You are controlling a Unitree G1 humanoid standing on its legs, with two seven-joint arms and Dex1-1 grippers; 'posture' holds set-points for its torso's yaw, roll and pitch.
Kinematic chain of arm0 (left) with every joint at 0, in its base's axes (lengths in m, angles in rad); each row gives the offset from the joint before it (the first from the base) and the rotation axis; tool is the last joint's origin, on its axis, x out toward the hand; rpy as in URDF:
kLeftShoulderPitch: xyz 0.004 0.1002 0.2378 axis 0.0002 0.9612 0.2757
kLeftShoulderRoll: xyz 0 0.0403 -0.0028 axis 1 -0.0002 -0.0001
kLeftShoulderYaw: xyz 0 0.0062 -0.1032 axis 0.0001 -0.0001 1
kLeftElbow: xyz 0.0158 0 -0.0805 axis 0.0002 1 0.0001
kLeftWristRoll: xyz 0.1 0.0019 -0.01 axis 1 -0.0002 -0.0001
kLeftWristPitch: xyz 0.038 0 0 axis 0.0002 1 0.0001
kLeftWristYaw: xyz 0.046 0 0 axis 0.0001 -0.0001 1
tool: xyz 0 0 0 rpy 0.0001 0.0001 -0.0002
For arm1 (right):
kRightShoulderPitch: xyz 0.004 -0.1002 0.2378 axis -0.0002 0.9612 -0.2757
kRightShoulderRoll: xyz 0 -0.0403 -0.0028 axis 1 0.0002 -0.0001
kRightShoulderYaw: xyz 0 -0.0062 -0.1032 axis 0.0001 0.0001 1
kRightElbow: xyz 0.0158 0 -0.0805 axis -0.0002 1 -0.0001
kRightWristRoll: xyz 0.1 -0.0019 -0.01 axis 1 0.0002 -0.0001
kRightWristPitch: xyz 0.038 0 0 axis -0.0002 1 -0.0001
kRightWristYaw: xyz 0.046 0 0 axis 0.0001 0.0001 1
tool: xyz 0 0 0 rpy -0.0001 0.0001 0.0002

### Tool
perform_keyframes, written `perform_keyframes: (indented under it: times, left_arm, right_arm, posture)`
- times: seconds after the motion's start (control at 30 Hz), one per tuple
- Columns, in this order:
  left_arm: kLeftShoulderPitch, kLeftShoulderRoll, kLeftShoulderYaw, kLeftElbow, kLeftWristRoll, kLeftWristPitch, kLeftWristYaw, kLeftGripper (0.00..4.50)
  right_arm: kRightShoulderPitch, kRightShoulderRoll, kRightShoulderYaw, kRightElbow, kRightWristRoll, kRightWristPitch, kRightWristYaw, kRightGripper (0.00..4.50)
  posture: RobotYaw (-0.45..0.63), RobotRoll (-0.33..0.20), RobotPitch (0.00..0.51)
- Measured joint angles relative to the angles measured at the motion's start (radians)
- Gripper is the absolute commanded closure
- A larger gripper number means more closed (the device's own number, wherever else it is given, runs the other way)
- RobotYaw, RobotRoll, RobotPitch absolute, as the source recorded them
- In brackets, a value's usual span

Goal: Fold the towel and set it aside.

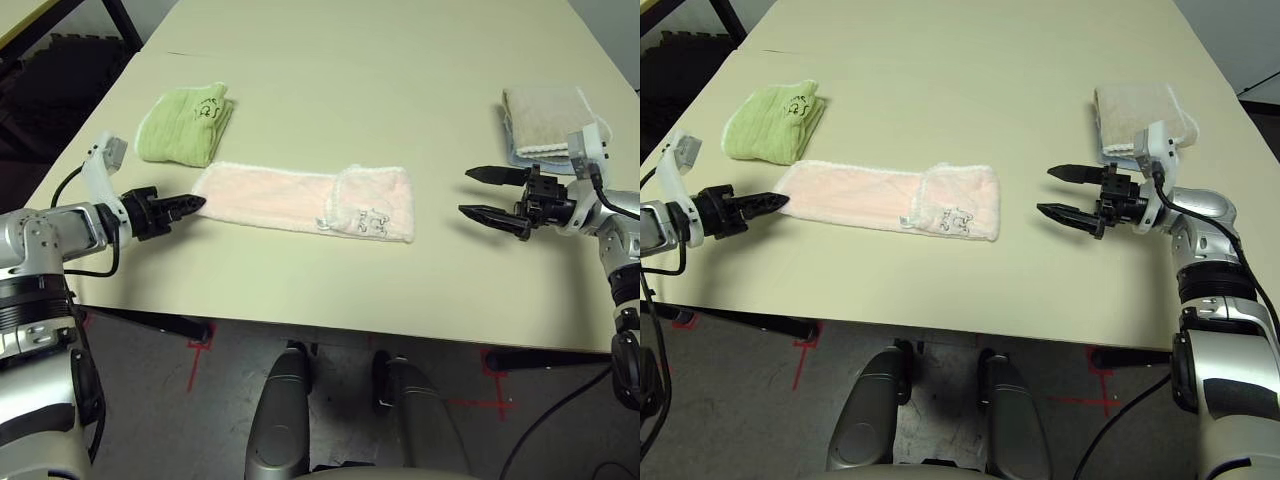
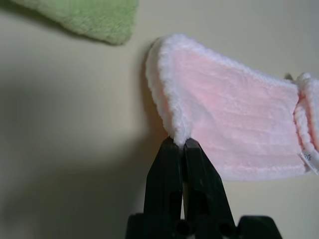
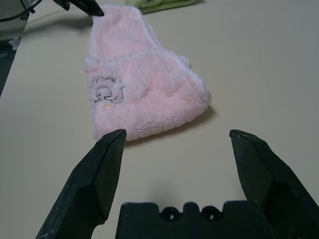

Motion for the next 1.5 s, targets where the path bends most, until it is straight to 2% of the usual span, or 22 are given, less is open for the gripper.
perform_keyframes:
  times: [0.1, 0.3, 0.47, 0.63, 0.9, 1.0, 1.1, 1.3, 1.5]
  left_arm:
    - [-0.032, 0.007, -0.034, 0.039, 0.023, -0.034, -0.033, 4.44]
    - [-0.035, 0.086, -0.104, 0.027, 0.028, -0.024, -0.15, 4.44]
    - [-0.076, 0.179, -0.148, -0.106, -0.021, 0.057, -0.289, 4.44]
    - [-0.152, 0.182, -0.167, -0.208, -0.075, 0.114, -0.338, 4.44]
    - [-0.241, 0.04, -0.192, -0.262, -0.125, 0.167, -0.324, 4.44]
    - [-0.281, -0.039, -0.204, -0.294, -0.147, 0.178, -0.307, 4.44]
    - [-0.309, -0.15, -0.23, -0.321, -0.165, 0.18, -0.285, 4.44]
    - [-0.311, -0.178, -0.301, -0.321, -0.15, 0.171, -0.26, 4.44]
    - [-0.349, -0.275, -0.369, -0.261, -0.081, 0.129, -0.178, 4.44]
  right_arm:
    - [0.007, 0.0, 0.0, -0.021, 0.0, 0.001, 0.001, 0.0]
    - [0.054, 0.003, 0.005, -0.07, 0.001, 0.007, 0.012, 0.0]
    - [0.066, 0.01, 0.006, -0.091, 0.001, 0.007, 0.012, 0.0]
    - [0.066, 0.018, 0.009, -0.091, 0.001, 0.007, 0.009, 0.0]
    - [0.072, 0.014, 0.008, -0.091, -0.006, 0.0, -0.005, 0.0]
    - [0.079, 0.013, 0.007, -0.091, -0.009, -0.007, -0.011, 0.0]
    - [0.08, 0.015, 0.007, -0.092, -0.009, -0.011, -0.019, 0.0]
    - [0.097, 0.014, 0.006, -0.093, -0.008, -0.017, -0.022, 0.0]
    - [0.097, 0.014, 0.005, -0.09, -0.008, -0.037, -0.023, 0.0]
  posture:
    - [0.17, 0.0, 0.205]
    - [0.19, 0.0, 0.198]
    - [0.19, 0.0, 0.198]
    - [0.19, 0.0, 0.198]
    - [0.18, 0.0, 0.193]
    - [0.18, 0.0, 0.192]
    - [0.17, 0.0, 0.192]
    - [0.18, 0.0, 0.193]
    - [0.17, 0.0, 0.193]
